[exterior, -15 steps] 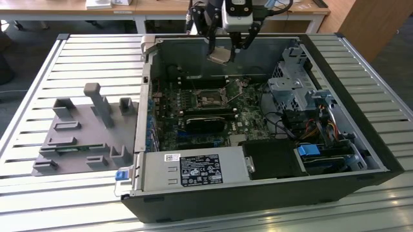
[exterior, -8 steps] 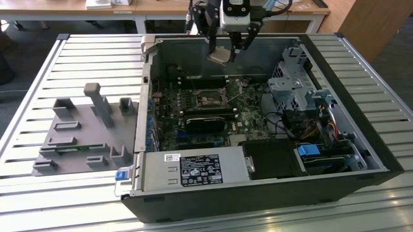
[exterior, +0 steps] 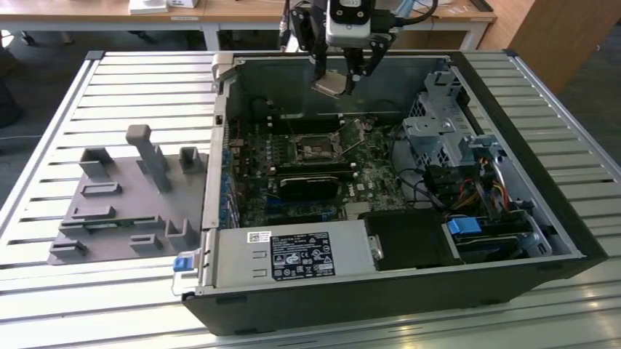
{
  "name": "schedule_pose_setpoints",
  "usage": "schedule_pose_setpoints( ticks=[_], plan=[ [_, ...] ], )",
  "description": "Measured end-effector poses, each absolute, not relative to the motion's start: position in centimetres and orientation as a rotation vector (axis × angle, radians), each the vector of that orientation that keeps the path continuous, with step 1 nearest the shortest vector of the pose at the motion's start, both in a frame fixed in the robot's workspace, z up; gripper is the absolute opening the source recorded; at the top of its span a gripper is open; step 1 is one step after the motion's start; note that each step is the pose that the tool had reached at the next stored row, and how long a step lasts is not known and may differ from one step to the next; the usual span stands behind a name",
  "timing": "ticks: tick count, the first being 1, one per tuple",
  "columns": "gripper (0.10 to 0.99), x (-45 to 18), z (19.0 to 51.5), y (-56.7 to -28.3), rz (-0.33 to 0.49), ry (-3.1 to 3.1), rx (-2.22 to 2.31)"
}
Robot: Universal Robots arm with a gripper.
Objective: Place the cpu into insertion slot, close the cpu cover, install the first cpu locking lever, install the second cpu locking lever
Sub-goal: 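Place the cpu into insertion slot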
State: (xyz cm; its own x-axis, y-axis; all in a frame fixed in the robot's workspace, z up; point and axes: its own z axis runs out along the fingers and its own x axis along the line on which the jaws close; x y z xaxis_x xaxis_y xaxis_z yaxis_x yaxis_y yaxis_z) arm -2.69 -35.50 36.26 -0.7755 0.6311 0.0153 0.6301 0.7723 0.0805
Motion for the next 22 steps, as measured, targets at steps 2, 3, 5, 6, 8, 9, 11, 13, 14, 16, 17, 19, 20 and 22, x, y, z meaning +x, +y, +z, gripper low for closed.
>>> schedule_pose_setpoints(
  ticks=[2, 3, 5, 6, 8, 9, 11, 13, 14, 16, 17, 19, 20, 22],
  plan=[
    [0.541, -2.69, 36.24, -35.50, 0.127, 2.935, 1.076],
    [0.541, -2.69, 36.24, -35.49, 0.126, 2.928, 1.092],
    [0.541, -2.68, 36.23, -35.49, 0.126, 2.918, 1.118],
    [0.541, -2.68, 36.22, -35.49, 0.126, 2.913, 1.130],
    [0.541, -2.68, 36.21, -35.49, 0.125, 2.902, 1.155],
    [0.541, -2.69, 36.20, -35.49, 0.125, 2.896, 1.170],
    [0.541, -2.69, 36.17, -35.49, 0.124, 2.880, 1.204],
    [0.541, -2.69, 36.15, -35.49, 0.124, 2.864, 1.239],
    [0.541, -2.68, 36.14, -35.49, 0.123, 2.856, 1.256],
    [0.541, -2.69, 36.12, -35.49, 0.123, 2.840, 1.289],
    [0.541, -2.69, 36.11, -35.49, 0.122, 2.831, 1.308],
    [0.541, -2.68, 36.09, -35.49, 0.122, 2.815, 1.340],
    [0.541, -2.69, 36.08, -35.49, 0.121, 2.808, 1.354],
    [0.541, -2.68, 36.07, -35.48, 0.121, 2.793, 1.384]
  ],
)
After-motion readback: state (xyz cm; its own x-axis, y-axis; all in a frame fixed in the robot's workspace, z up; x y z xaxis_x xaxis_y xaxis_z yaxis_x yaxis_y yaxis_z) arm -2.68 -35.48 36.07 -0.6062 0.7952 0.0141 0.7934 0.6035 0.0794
